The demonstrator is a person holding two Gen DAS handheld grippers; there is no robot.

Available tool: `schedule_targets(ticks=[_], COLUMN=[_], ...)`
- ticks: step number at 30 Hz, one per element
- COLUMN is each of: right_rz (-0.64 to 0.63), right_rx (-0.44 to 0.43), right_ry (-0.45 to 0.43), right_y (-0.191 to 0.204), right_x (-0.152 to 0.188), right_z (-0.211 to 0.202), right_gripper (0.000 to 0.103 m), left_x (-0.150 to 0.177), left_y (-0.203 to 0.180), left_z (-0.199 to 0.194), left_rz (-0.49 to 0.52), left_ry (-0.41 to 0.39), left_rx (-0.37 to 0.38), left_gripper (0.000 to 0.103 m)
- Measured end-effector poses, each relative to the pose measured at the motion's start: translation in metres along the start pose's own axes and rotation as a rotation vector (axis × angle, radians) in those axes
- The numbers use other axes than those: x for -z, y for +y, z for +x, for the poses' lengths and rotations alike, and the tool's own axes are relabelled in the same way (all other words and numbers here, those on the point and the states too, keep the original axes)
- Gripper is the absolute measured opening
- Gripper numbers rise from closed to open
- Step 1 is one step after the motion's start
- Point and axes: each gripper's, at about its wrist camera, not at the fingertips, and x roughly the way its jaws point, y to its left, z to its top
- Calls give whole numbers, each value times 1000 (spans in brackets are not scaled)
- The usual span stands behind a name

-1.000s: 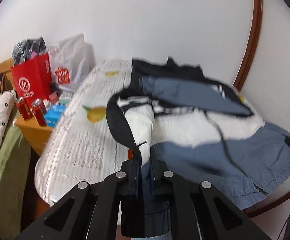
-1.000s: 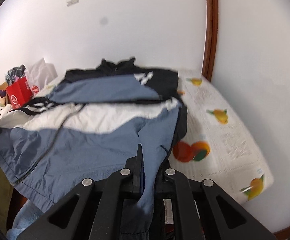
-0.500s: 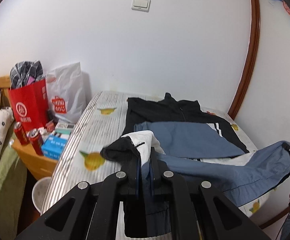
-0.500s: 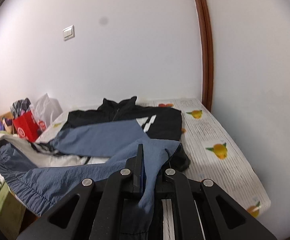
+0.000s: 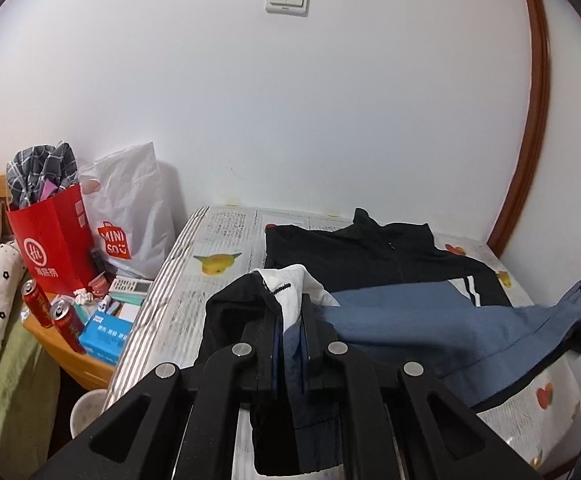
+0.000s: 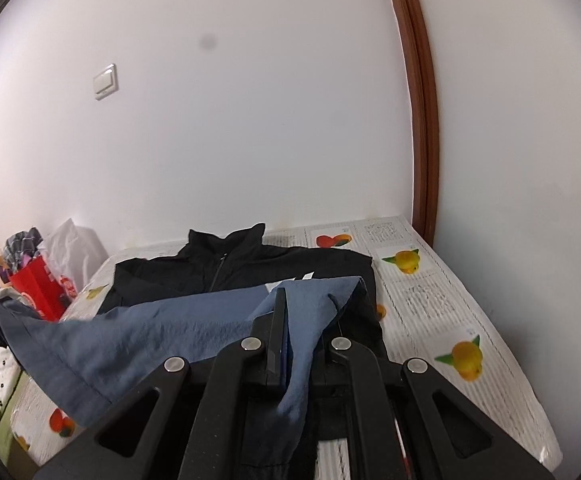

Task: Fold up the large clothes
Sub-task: 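Close both tools on the jacket hem and fold it over toward the collar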

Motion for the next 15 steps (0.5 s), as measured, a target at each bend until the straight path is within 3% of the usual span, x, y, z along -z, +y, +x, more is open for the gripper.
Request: schedule_targets(ticks=[8,15], right_rz=[3,-7], right_rx=[16,26], right_ry=[60,142], right_y=[-6,-18], right_x=[3,18], right_z=[62,111], right_gripper=[6,7], left_x=[-4,9], left_y=[-3,0], left_z=[57,109], left_rz=[-4,-16], left_ry=[66,172], left_rx=[-14,-42], left_gripper=[8,9])
